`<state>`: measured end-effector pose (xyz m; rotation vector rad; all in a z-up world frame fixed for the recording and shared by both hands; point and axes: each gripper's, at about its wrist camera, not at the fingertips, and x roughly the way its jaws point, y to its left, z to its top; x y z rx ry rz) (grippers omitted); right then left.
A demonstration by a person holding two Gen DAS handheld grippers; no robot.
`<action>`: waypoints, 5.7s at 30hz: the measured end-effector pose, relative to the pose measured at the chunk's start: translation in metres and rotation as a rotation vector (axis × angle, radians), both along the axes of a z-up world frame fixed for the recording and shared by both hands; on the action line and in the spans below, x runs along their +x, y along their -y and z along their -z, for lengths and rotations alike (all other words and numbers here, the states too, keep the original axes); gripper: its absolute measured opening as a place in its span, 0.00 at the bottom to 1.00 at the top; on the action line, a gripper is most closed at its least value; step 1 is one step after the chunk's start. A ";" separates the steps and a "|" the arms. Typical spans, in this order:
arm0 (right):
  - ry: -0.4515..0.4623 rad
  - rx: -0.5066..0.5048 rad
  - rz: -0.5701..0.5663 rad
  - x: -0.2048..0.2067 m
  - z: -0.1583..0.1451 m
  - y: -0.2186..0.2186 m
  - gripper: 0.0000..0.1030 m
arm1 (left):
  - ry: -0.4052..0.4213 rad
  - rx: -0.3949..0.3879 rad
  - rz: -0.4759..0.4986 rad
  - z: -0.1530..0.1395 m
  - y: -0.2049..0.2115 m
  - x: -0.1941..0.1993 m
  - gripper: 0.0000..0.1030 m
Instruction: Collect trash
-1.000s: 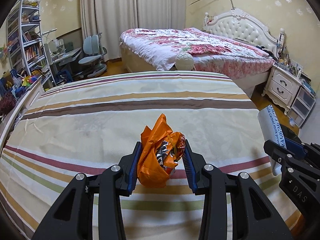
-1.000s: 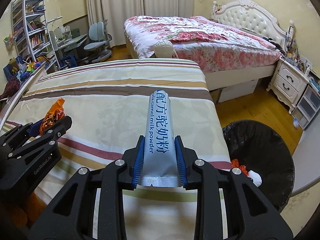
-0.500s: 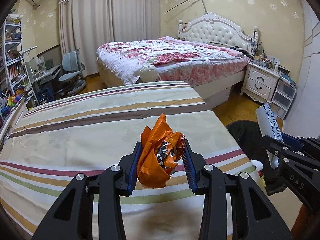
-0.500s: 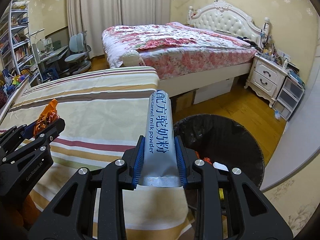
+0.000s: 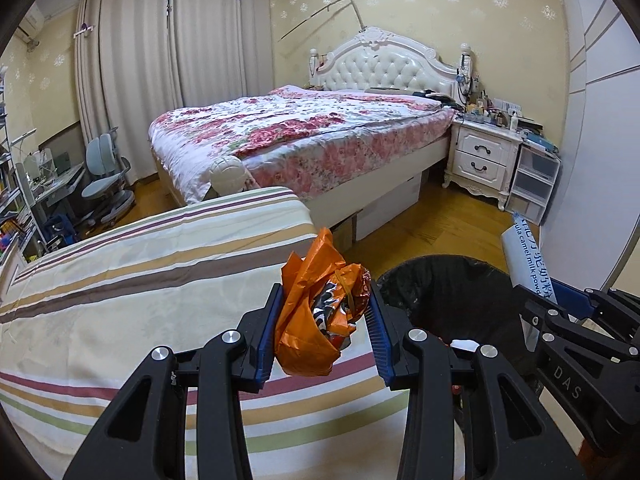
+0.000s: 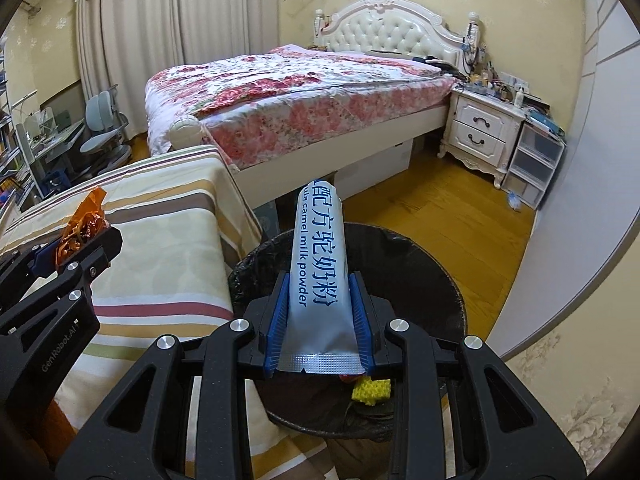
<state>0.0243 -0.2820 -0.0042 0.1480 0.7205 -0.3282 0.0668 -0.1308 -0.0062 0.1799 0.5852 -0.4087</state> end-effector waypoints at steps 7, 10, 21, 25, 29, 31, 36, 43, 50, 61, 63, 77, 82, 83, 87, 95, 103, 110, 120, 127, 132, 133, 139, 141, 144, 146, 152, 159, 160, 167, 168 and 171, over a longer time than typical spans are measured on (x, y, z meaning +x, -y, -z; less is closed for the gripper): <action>0.004 0.008 0.044 0.001 0.006 0.020 0.28 | -0.007 0.027 0.025 0.008 0.025 0.005 0.39; 0.008 0.015 0.059 0.001 0.008 0.026 0.28 | -0.018 0.036 0.026 0.012 0.033 0.010 0.39; -0.014 0.030 0.100 0.007 0.021 0.042 0.29 | -0.048 0.074 0.043 0.023 0.052 0.015 0.40; -0.022 0.034 0.112 0.009 0.025 0.047 0.29 | -0.056 0.086 0.051 0.026 0.058 0.018 0.40; -0.029 0.039 0.121 0.012 0.028 0.049 0.29 | -0.062 0.097 0.061 0.028 0.065 0.021 0.40; -0.032 0.041 0.125 0.013 0.029 0.049 0.29 | -0.062 0.104 0.066 0.030 0.068 0.021 0.40; -0.033 0.048 0.139 0.012 0.031 0.052 0.30 | -0.064 0.113 0.067 0.032 0.071 0.022 0.52; -0.041 0.047 0.159 0.013 0.033 0.057 0.31 | -0.057 0.113 0.076 0.032 0.071 0.021 0.68; -0.028 0.025 0.181 0.011 0.030 0.055 0.47 | -0.049 0.111 0.065 0.031 0.069 0.020 0.73; -0.010 -0.001 0.202 0.003 0.021 0.052 0.62 | -0.019 0.092 0.029 0.020 0.053 0.018 0.79; -0.005 -0.007 0.203 0.001 0.019 0.050 0.66 | -0.010 0.092 0.021 0.017 0.049 0.015 0.80; 0.035 -0.001 0.165 -0.021 -0.002 0.024 0.75 | 0.021 0.071 -0.027 -0.001 0.009 -0.011 0.82; 0.052 -0.025 0.144 -0.029 -0.012 0.011 0.76 | 0.034 0.061 -0.039 -0.010 -0.003 -0.023 0.82; 0.054 -0.028 0.141 -0.031 -0.014 0.008 0.76 | 0.038 0.062 -0.043 -0.011 -0.005 -0.025 0.82; 0.063 -0.042 0.127 -0.041 -0.020 -0.001 0.81 | 0.051 0.055 -0.057 -0.015 -0.014 -0.035 0.82; 0.083 -0.069 0.124 -0.059 -0.031 -0.008 0.82 | 0.062 0.037 -0.071 -0.021 -0.027 -0.050 0.82; 0.100 -0.074 0.117 -0.064 -0.036 -0.014 0.82 | 0.074 0.032 -0.079 -0.023 -0.032 -0.054 0.82; 0.102 -0.074 0.115 -0.064 -0.036 -0.016 0.82 | 0.071 0.028 -0.084 -0.023 -0.036 -0.054 0.82; 0.101 -0.075 0.112 -0.063 -0.036 -0.017 0.82 | 0.069 0.023 -0.089 -0.023 -0.039 -0.055 0.82; 0.101 -0.075 0.112 -0.063 -0.036 -0.017 0.82 | 0.070 0.022 -0.089 -0.023 -0.040 -0.054 0.82; 0.101 -0.074 0.112 -0.063 -0.036 -0.017 0.82 | 0.069 0.022 -0.089 -0.023 -0.040 -0.054 0.82; 0.101 -0.075 0.113 -0.063 -0.036 -0.017 0.82 | 0.069 0.021 -0.089 -0.023 -0.040 -0.054 0.82; 0.101 -0.075 0.112 -0.063 -0.036 -0.018 0.82 | 0.069 0.021 -0.089 -0.023 -0.040 -0.054 0.82; 0.101 -0.075 0.112 -0.062 -0.036 -0.018 0.82 | 0.068 0.020 -0.090 -0.023 -0.040 -0.054 0.82; 0.101 -0.075 0.112 -0.063 -0.036 -0.017 0.82 | 0.067 0.019 -0.090 -0.023 -0.040 -0.054 0.82; 0.101 -0.075 0.112 -0.063 -0.036 -0.017 0.82 | 0.070 0.020 -0.089 -0.023 -0.040 -0.054 0.82; 0.102 -0.076 0.112 -0.063 -0.036 -0.018 0.82 | 0.068 0.020 -0.087 -0.023 -0.040 -0.054 0.82; 0.102 -0.077 0.112 -0.063 -0.035 -0.018 0.82 | 0.067 0.019 -0.089 -0.022 -0.040 -0.054 0.82; 0.102 -0.076 0.112 -0.063 -0.036 -0.018 0.82 | 0.068 0.019 -0.090 -0.022 -0.040 -0.054 0.82; 0.102 -0.076 0.112 -0.062 -0.035 -0.019 0.82 | 0.066 0.018 -0.091 -0.022 -0.040 -0.055 0.82; 0.102 -0.077 0.112 -0.063 -0.035 -0.018 0.82 | 0.066 0.018 -0.092 -0.022 -0.040 -0.054 0.82; 0.102 -0.076 0.113 -0.063 -0.035 -0.018 0.82 | 0.066 0.016 -0.091 -0.021 -0.040 -0.056 0.82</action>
